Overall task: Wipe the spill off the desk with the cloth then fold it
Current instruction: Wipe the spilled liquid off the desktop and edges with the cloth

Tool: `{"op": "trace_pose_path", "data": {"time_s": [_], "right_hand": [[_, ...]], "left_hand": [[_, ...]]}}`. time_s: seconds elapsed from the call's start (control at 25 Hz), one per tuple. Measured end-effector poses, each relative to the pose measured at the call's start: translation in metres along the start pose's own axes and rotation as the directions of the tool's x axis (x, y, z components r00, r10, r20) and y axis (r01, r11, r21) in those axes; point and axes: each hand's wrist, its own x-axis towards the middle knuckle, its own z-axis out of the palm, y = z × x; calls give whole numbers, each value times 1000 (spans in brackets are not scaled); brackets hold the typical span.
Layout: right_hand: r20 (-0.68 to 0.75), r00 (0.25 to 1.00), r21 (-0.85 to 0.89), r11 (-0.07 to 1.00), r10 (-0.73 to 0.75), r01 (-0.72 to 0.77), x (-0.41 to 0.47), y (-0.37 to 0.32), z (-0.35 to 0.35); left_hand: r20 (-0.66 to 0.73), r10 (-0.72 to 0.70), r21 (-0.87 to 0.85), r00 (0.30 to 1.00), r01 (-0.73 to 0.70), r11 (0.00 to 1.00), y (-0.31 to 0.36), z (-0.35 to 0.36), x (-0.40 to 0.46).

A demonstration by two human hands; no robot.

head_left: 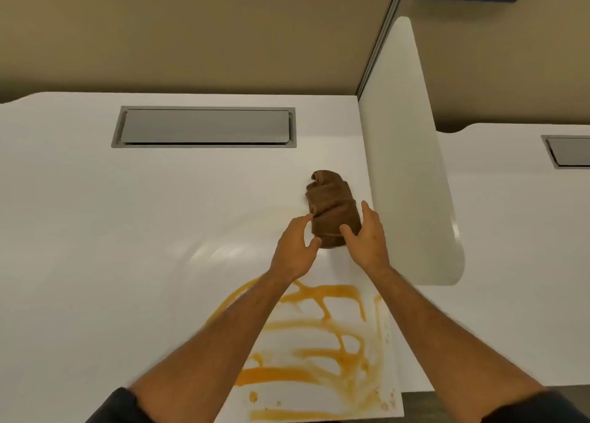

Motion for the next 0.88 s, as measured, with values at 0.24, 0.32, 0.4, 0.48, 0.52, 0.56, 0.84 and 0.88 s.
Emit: {"op": "trace_pose_path", "data": {"time_s": [0.24, 0.32, 0.4, 0.48, 0.52, 0.56, 0.84, 0.88], "right_hand": [[15, 988, 106, 983, 151, -152, 18, 7, 16], [25, 983, 165, 969, 180, -182, 23, 8, 16], [47, 974, 237, 945, 220, -224, 25, 8, 19], [80, 966, 290, 921, 247, -259, 25, 6, 22], [84, 963, 319, 909, 256, -269, 25, 5, 23], [82, 961, 362, 891, 264, -275, 24, 5, 23], [37, 973, 575, 791, 228, -207, 5, -4, 7], [25, 971, 579, 788, 237, -207, 1, -5, 4]], "left_hand": [[52, -120, 0, 991, 120, 993, -3, 19, 18], [66, -117, 3, 991, 117, 993, -6, 21, 18], [61, -127, -2, 990, 127, 992, -9, 22, 18], [64, -128, -22, 990, 129, 991, -10, 21, 18], [68, -128, -34, 989, 131, 991, -11, 20, 18], [70, -129, -47, 989, 132, 990, -12, 18, 17], [2, -131, -27, 991, 131, 991, -8, -8, -1], [-8, -114, 0, 994, 114, 994, -7, -15, -5]]}}
